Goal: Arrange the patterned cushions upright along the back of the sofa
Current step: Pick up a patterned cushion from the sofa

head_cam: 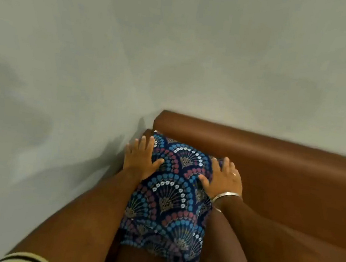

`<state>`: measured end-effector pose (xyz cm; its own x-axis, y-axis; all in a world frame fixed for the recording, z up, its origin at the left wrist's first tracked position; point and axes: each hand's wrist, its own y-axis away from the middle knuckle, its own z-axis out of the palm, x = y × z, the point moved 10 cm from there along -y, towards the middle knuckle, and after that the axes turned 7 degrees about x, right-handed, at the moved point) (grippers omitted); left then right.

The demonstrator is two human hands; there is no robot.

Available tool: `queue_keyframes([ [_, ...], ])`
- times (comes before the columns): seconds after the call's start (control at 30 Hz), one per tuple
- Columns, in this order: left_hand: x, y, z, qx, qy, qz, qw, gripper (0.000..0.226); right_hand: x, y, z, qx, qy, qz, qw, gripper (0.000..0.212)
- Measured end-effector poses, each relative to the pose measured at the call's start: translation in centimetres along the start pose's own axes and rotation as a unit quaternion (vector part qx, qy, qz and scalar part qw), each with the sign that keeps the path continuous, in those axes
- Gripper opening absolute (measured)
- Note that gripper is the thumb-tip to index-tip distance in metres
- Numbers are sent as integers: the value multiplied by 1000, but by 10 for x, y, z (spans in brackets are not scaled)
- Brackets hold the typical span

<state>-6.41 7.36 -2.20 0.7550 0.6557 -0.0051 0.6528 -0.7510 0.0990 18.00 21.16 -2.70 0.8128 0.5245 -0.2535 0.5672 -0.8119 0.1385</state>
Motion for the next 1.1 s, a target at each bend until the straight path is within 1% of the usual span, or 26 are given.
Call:
queue_keyframes([
  [0.03,-21,-1,16,-28,39,-51,998,98,15,-2,22,-32,-82,94,992,84],
  [0.07,-36,-1,27,-43,88,-87,991,99,28,-4,34,-24,-157,172,972,84],
  [0.1,-46,1,42,-76,148,-125,978,100,42,1,54,-37,-247,252,935,83],
  [0.13,-53,4,57,-116,229,-158,953,102,49,7,70,-70,-325,319,887,83],
  [0.17,-53,5,71,-152,297,-185,924,103,47,10,96,-113,-404,373,828,84],
  [0.2,-46,7,77,-177,347,-205,898,103,37,17,111,-162,-469,410,766,85],
  [0.23,-40,7,79,-191,381,-212,879,104,27,19,124,-200,-513,411,726,85],
  [0.27,-34,9,77,-195,404,-214,868,103,16,22,125,-227,-542,404,701,84],
  [0.3,-31,8,71,-183,423,-219,860,99,13,23,127,-238,-553,390,697,84],
  [0.37,-21,9,50,-151,450,-221,852,91,18,27,118,-235,-573,369,693,85],
  [0.43,3,10,21,-140,477,-192,846,99,36,32,103,-222,-611,363,668,89],
  [0.47,20,12,6,-136,485,-178,845,103,53,35,93,-207,-630,363,655,87],
  [0.53,61,15,-17,-122,503,-161,840,98,104,42,69,-161,-667,356,634,80],
  [0.57,88,18,-21,-124,521,-154,830,96,138,48,59,-136,-677,358,628,81],
  [0.63,159,33,-14,-156,546,-140,811,100,216,70,41,-91,-684,376,618,84],
  [0.67,201,47,-1,-184,548,-132,805,102,257,85,36,-74,-685,392,610,81],
  [0.73,291,78,39,-245,556,-120,785,99,340,117,32,-47,-678,432,593,66],
  [0.8,389,110,84,-297,587,-106,745,97,421,142,27,-15,-680,464,567,50],
  [0.83,436,124,105,-316,607,-109,721,97,463,151,25,4,-681,477,556,47],
  [0.87,482,135,123,-330,626,-108,698,98,505,160,23,26,-677,492,547,47],
  [0.93,574,150,152,-355,654,-94,661,104,592,174,12,86,-656,514,545,47],
  [0.97,618,156,164,-368,663,-81,647,107,637,179,6,123,-646,524,542,48],
  [1.03,706,168,190,-400,672,-54,621,113,721,184,-5,184,-640,536,519,55],
  [1.1,785,181,216,-436,669,-31,601,117,789,182,-9,209,-634,538,515,64],
])
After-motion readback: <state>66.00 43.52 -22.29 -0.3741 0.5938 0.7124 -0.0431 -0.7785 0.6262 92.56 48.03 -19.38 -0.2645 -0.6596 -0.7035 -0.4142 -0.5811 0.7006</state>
